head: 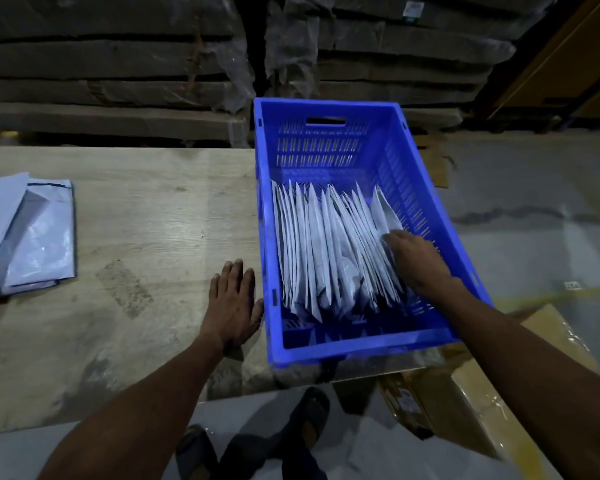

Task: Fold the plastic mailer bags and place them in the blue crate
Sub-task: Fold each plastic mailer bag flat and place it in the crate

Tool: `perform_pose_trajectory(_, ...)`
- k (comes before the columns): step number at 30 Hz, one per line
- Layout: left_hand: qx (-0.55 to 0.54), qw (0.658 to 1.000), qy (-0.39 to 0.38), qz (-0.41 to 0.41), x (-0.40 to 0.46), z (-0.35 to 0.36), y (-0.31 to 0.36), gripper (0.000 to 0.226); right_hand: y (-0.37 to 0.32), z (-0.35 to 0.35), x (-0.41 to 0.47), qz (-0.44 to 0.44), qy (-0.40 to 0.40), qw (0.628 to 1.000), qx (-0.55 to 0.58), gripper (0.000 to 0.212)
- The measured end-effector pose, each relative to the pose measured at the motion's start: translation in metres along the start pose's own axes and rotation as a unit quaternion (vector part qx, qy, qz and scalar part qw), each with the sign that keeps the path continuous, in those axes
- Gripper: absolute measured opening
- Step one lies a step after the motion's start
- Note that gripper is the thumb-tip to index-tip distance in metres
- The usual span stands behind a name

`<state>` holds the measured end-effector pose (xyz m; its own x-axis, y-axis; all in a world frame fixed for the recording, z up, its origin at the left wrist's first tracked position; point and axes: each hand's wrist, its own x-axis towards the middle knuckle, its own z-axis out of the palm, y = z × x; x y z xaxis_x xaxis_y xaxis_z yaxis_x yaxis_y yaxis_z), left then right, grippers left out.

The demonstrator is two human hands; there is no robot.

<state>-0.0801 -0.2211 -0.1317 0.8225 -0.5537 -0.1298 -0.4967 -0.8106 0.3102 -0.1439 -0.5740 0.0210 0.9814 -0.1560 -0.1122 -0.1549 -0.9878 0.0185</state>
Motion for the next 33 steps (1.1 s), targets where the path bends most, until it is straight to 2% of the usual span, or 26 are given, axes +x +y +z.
perform_pose_trajectory(10, -0.019, 1.0, 0.0, -0.004, 0.0, -0.001, 0.0, 0.079, -0.002, 0.007, -0.005, -0.013, -0.073, 0.997, -0.005, 0.026)
perform_pose_trajectory(11, -0.021, 1.0, -0.002, -0.005, 0.0, -0.001, -0.001, 0.078, -0.004, 0.004, -0.006, -0.008, -0.058, 0.998, -0.017, 0.021)
perform_pose_trajectory(14, -0.03, 1.0, -0.01, -0.002, 0.0, -0.005, -0.001, 0.081, -0.022, -0.006, -0.012, -0.022, 0.054, 0.997, -0.044, 0.011)
perform_pose_trajectory(17, -0.053, 0.999, 0.011, 0.003, -0.006, -0.011, -0.004, 0.078, -0.054, -0.023, 0.002, -0.069, 0.147, 0.987, 0.004, 0.018)
perform_pose_trajectory(20, -0.033, 0.998, 0.046, -0.004, -0.023, -0.014, -0.022, 0.067, -0.094, -0.039, 0.032, -0.135, 0.231, 0.962, 0.056, 0.024)
perform_pose_trajectory(23, 0.009, 0.996, 0.058, -0.061, -0.048, -0.02, -0.053, 0.065, -0.14, -0.055, 0.058, -0.172, 0.274, 0.942, 0.095, 0.026)
perform_pose_trajectory(28, 0.027, 0.984, 0.083, -0.156, -0.09, -0.039, -0.116, 0.067, -0.221, -0.07, 0.089, -0.247, 0.255, 0.927, 0.118, 0.03)
perform_pose_trajectory(33, 0.037, 0.968, 0.106, -0.226, -0.125, -0.052, -0.173, 0.068, -0.314, -0.056, 0.106, -0.317, 0.129, 0.934, 0.1, 0.03)
